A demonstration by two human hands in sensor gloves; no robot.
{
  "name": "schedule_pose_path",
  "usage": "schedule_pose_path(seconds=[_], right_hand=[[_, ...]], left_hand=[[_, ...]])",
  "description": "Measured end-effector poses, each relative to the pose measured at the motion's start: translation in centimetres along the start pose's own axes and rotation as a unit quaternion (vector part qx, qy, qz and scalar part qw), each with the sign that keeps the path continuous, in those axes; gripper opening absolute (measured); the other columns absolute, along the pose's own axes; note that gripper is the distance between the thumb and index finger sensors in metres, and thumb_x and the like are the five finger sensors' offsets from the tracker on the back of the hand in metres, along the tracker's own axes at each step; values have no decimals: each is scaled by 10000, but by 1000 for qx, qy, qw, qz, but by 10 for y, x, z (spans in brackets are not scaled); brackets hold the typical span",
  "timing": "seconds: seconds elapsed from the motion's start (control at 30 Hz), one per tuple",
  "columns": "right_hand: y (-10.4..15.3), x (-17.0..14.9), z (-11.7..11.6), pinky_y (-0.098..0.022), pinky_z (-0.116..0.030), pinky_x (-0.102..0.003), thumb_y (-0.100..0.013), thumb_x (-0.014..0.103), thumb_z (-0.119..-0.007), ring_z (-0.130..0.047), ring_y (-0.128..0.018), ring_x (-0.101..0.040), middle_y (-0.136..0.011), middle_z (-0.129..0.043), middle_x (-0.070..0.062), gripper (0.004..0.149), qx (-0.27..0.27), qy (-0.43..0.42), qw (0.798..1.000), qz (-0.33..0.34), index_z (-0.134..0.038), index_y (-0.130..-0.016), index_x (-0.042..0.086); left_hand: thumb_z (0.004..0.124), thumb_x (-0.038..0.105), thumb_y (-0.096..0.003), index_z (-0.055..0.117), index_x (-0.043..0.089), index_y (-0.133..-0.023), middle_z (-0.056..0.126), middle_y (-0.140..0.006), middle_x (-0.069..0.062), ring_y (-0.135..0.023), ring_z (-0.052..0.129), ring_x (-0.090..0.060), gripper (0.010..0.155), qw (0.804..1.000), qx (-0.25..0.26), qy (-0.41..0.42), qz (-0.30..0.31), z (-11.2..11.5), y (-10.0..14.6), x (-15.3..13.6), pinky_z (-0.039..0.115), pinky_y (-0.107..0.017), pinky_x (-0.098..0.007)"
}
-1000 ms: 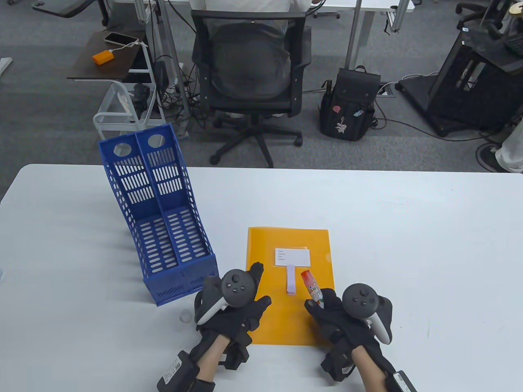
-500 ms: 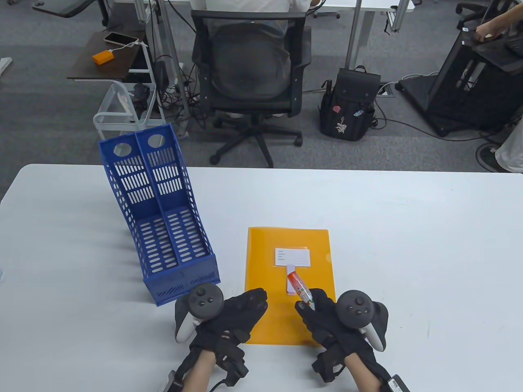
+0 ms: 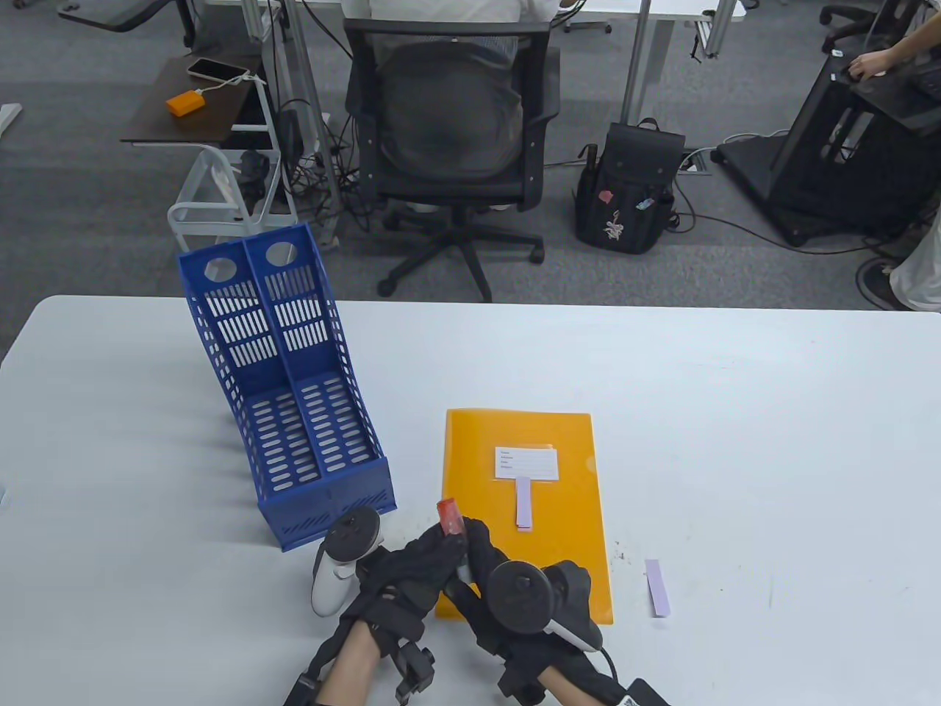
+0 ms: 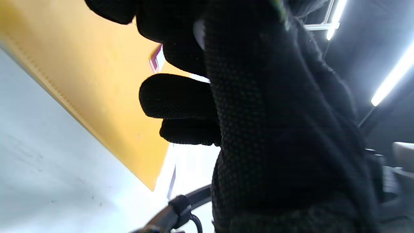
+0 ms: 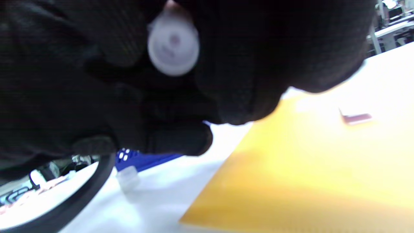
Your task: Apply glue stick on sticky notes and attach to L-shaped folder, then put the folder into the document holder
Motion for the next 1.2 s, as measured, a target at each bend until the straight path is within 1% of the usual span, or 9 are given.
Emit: schedule_pose_path(seconds=[0.13,0.23,0.33,0.43,0.6,0.8,0.97,1.07,1.2], right_hand=[[6,3,9,-310,-872,-472,-485,462,-784,-1020,-476,-346,-798,-889,-228,773,-7,42,999,17,-564,-1033,-37],[18,-9,28,-202,-876,-372,-468,468,-821,-1005,-465,-305,-795,-887,-224,712,-31,47,998,10,-678,-997,14],[29,-29,46,-121,-839,-296,-447,465,-862,-952,-421,-271,-797,-857,-200,699,-55,72,996,-11,-710,-992,53],[40,-61,64,-85,-823,-262,-439,428,-887,-942,-363,-233,-776,-868,-169,648,-68,155,984,-58,-745,-973,89],[62,-120,73,-85,-821,-261,-422,408,-914,-943,-344,-221,-792,-865,-154,598,-21,280,951,-129,-794,-935,125],[84,-148,63,-129,-807,-268,-320,611,-942,-899,-458,-243,-970,-667,-203,922,72,294,935,-183,-650,-1034,106],[85,-156,54,-163,-812,-280,-337,481,-1003,-885,-507,-242,-1034,-553,-225,945,112,309,922,-204,-547,-1077,111],[84,-160,51,-162,-812,-276,-355,397,-1019,-882,-496,-230,-1054,-472,-236,971,108,317,922,-197,-436,-1104,187],[83,-163,46,-175,-813,-271,-367,382,-1009,-875,-502,-220,-1072,-399,-222,978,125,344,910,-195,-365,-1096,290]], left_hand=[[621,539,-521,529,228,-1043,734,-1033,-197,-812,876,-357,615,998,48,-47,4,-9,6,4,693,-615,-601],[667,579,-504,592,277,-1025,938,-841,-108,-629,995,-286,607,998,23,-55,0,-9,5,2,768,-551,-557],[674,602,-491,644,262,-1011,966,-697,-32,-503,985,-219,623,996,48,-73,-1,-9,4,2,775,-535,-542],[626,590,-499,624,237,-1031,962,-641,9,-437,980,-180,638,991,80,-110,-14,-11,5,3,787,-528,-531],[606,576,-511,576,219,-1050,934,-671,2,-470,957,-195,647,989,98,-113,-15,-12,6,3,755,-556,-542],[615,575,-512,576,219,-1049,932,-671,-9,-476,947,-209,645,990,98,-105,-15,-11,6,3,737,-568,-552],[623,576,-510,581,211,-1047,935,-666,-12,-473,948,-213,651,990,94,-105,-17,-10,6,3,735,-567,-556],[622,577,-511,573,218,-1051,928,-681,-12,-491,943,-216,650,989,97,-106,-17,-11,7,3,727,-578,-558],[620,574,-514,566,218,-1054,917,-698,-13,-509,936,-217,649,989,112,-97,-13,-17,10,3,718,-587,-561]])
Point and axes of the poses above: the tracker on the back of each hand, its own x axis roughly to the thumb side, its own y axis roughly from the fingertips to the wrist, z = x × y, the point moved 1 cm from there along -y, roughly from the wrist to the fingertips
